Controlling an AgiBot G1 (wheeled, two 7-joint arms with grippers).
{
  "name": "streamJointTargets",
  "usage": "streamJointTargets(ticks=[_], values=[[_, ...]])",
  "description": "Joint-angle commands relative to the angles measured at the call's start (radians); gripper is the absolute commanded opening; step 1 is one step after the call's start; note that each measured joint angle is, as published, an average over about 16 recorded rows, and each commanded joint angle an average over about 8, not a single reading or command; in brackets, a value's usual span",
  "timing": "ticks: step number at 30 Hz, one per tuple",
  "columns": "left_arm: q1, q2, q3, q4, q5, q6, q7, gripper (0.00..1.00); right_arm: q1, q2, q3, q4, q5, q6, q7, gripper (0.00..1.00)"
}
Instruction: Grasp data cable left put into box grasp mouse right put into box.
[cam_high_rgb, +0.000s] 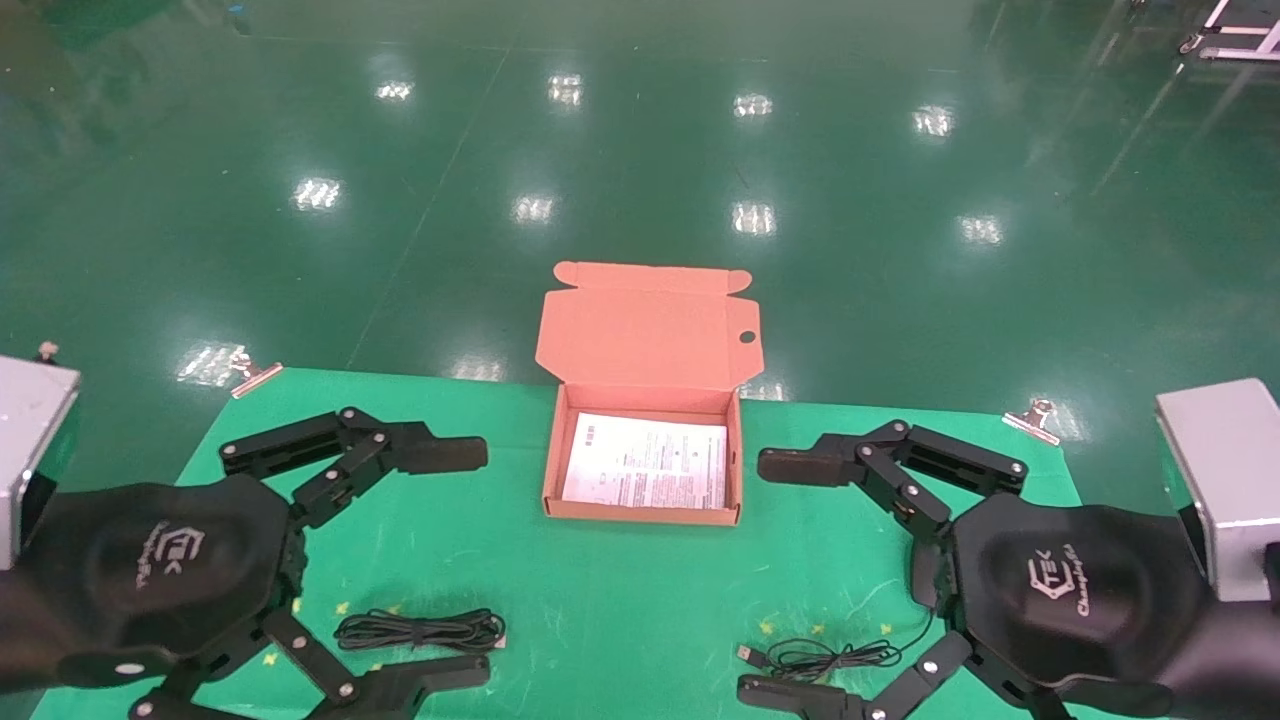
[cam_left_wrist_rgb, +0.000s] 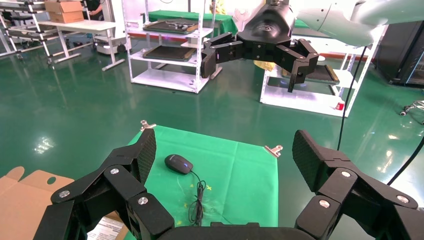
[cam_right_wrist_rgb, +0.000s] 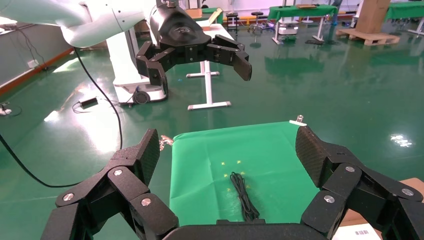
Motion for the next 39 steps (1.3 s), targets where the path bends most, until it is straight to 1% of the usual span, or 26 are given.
streamJointTargets(ticks=[1,6,9,13,20,25,28,31,35,39], values=[[0.001,0.0,0.0,0.0,0.001,-0.001,0.002,1.0,-0.002,0.0,0.001,-0.002,0.004,0.001,0.001,1.0],[-0.033,-0.002,0.034,-0.01,0.07,0.013,-0.016,1.0,0.027,0.028,-0.015,0.023,-0.086,-0.004,-0.029,1.0],[-0.065,0.005,0.065,-0.012,0.131,0.021,-0.032,1.0,0.066,0.042,-0.038,0.041,-0.176,-0.014,-0.055,1.0],[-0.121,0.025,0.12,-0.017,0.244,0.032,-0.052,1.0,0.142,0.044,-0.084,0.056,-0.32,-0.036,-0.105,1.0],[-0.23,0.087,0.229,-0.027,0.469,0.041,-0.085,1.0,0.289,0.007,-0.206,0.067,-0.584,-0.059,-0.225,1.0],[-0.29,0.143,0.305,-0.035,0.63,0.032,-0.105,1.0,0.363,-0.04,-0.31,0.07,-0.759,-0.053,-0.326,1.0],[-0.314,0.177,0.349,-0.04,0.727,0.02,-0.109,1.0,0.384,-0.067,-0.362,0.07,-0.832,-0.046,-0.376,1.0],[-0.33,0.212,0.392,-0.045,0.826,0.002,-0.107,1.0,0.386,-0.086,-0.402,0.068,-0.876,-0.039,-0.406,1.0],[-0.337,0.258,0.448,-0.05,0.969,-0.032,-0.106,1.0,0.373,-0.101,-0.44,0.065,-0.924,-0.021,-0.418,1.0],[-0.328,0.303,0.502,-0.046,1.114,-0.073,-0.128,1.0,0.345,-0.11,-0.468,0.063,-0.986,0.018,-0.41,1.0]])
